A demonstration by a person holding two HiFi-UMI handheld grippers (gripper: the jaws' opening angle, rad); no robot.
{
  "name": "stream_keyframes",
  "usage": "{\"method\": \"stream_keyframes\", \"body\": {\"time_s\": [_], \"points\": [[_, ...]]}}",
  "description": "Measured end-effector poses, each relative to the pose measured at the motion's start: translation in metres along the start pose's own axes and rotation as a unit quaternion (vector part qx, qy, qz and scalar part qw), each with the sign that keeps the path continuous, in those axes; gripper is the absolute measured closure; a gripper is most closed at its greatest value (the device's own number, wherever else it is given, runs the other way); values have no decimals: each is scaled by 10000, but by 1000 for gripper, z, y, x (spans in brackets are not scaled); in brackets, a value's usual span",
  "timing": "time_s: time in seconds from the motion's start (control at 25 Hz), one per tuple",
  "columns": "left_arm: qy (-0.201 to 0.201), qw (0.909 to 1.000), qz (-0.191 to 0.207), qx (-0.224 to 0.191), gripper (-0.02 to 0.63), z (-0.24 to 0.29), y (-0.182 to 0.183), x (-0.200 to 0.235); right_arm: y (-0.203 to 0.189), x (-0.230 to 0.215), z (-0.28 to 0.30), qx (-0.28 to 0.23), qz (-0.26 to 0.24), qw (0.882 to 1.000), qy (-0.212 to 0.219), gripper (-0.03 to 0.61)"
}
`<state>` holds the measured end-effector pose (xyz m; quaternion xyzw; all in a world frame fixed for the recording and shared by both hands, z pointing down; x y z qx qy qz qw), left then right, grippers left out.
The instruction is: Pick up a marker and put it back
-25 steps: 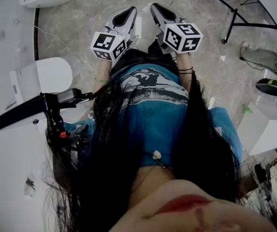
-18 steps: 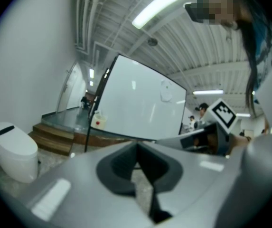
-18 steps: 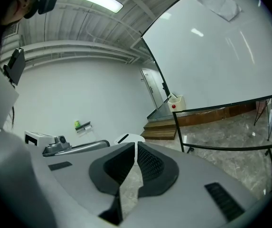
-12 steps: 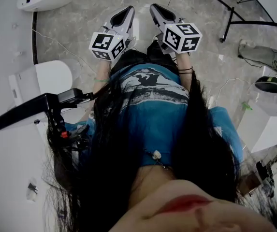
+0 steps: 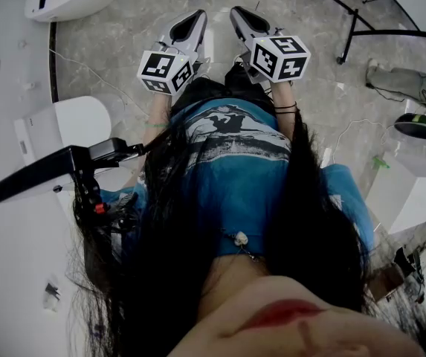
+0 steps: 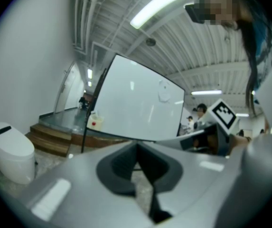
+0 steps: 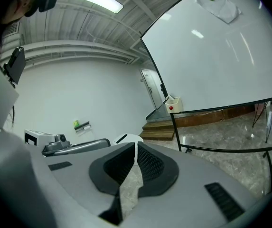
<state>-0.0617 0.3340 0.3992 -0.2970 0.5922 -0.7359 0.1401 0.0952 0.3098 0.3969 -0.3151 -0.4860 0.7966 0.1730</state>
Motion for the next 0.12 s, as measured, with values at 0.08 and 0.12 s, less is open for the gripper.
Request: {"method": "stream_keyframes", "body": {"time_s": [0.08,0.12], "points": [[-16,10000,1,9,614,1,1,-2,1,-1,-1,3,1,10000,-11,552],[-24,10000,2,13,614,2,1,-3,2,-2,-2,5,0,10000,-17,552]]}}
Point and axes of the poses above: the fingertips, and each gripper's own axes: z forward along the fingers, x to its left, y out of its top, the point moved 7 cm from there along -z, backward along the fingers, and after that the axes turned 3 degrees about -z, right-handed, at the moved point
